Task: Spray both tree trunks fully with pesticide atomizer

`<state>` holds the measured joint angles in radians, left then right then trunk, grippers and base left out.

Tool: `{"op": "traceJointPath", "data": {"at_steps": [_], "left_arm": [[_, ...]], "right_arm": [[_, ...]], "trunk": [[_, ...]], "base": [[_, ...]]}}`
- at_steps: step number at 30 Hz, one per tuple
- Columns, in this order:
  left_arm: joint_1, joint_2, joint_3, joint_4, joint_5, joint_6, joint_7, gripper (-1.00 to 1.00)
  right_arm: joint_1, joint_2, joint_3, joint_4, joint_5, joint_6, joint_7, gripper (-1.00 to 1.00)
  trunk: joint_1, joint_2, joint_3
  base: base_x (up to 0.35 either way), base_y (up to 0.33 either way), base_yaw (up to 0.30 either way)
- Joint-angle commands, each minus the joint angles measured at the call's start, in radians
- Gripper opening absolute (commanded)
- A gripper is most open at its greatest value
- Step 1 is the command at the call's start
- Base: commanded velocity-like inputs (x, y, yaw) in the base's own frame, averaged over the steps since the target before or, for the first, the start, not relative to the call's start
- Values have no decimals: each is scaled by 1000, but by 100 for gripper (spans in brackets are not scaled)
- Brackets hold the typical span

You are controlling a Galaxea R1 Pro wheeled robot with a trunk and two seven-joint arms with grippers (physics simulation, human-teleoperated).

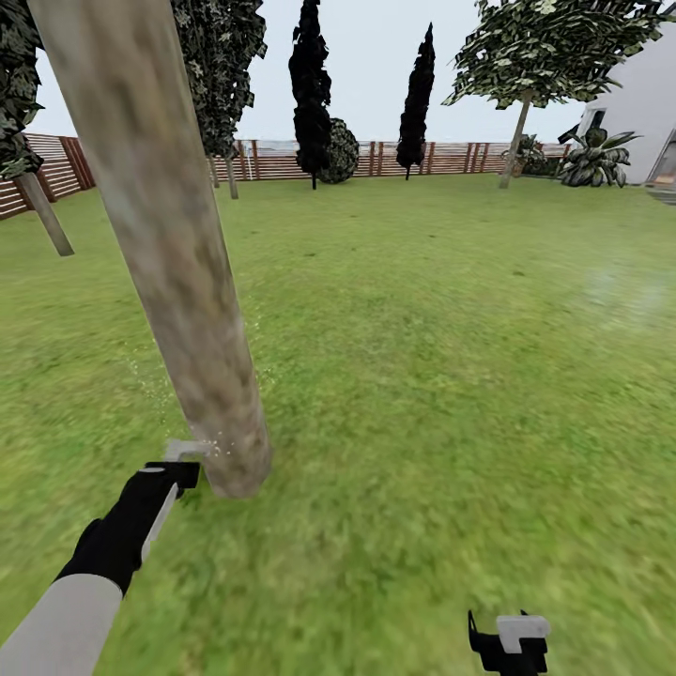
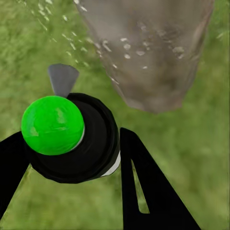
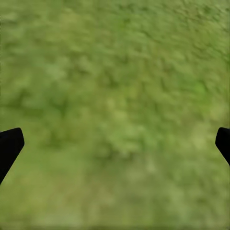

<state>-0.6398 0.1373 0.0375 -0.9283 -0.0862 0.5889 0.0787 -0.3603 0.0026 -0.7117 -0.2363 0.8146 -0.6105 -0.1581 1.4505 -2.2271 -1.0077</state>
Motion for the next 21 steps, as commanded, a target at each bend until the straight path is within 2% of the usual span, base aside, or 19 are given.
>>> {"op": "traceJointPath", "data": {"at_steps": [1, 2, 5, 7, 8, 10, 11, 12, 16, 18, 21], "left_arm": [[-8, 12, 5, 0, 7, 2, -5, -100], [-11, 12, 4, 0, 7, 4, -7, -100], [-12, -19, -28, 0, 8, 5, -9, -100], [-14, -26, -42, 0, 9, 5, -10, -100], [-16, -19, -41, 0, 9, 8, -13, -100], [-29, 8, -37, -1, 6, 11, -60, -100], [-36, 31, -36, -1, 6, 13, -91, -100], [-39, 36, -39, -1, 6, 16, -105, -100], [-40, 8, -45, -44, 6, 35, -114, -100], [-42, 18, -41, -103, 5, 110, -117, -100], [-43, 42, -37, -130, 4, 127, -118, -100]], "right_arm": [[0, 0, 0, 0, 0, 0, 0, 100], [0, 0, 0, 0, 0, 0, 0, 100], [0, -1, 0, 0, 0, 0, 0, 100], [0, -1, 0, 0, 0, 0, 0, 100], [0, 0, 0, 0, 0, 0, 0, 100], [0, -1, 0, 0, 0, 0, 0, 100], [0, -1, 0, 0, 0, 0, 0, 100], [0, 0, 0, 0, 0, 0, 0, 100], [0, 0, 0, 0, 0, 0, -1, 100], [0, -1, 0, -1, 0, 0, 0, 100], [0, -1, 0, -1, 0, 0, 0, 100]], "trunk": [[0, 0, 0], [0, 0, 0], [0, 0, 0], [0, 0, 0], [0, 0, 0], [0, 0, 0], [0, 0, 0], [0, 0, 0], [0, 0, 0], [0, 0, 0], [0, 0, 0]], "base": [[0, 0, 0], [0, 0, 0], [0, 0, 0], [0, 0, 0], [0, 0, 0], [0, 0, 0], [0, 0, 0], [0, 0, 0], [0, 0, 0], [0, 0, 0], [0, 0, 0]]}}
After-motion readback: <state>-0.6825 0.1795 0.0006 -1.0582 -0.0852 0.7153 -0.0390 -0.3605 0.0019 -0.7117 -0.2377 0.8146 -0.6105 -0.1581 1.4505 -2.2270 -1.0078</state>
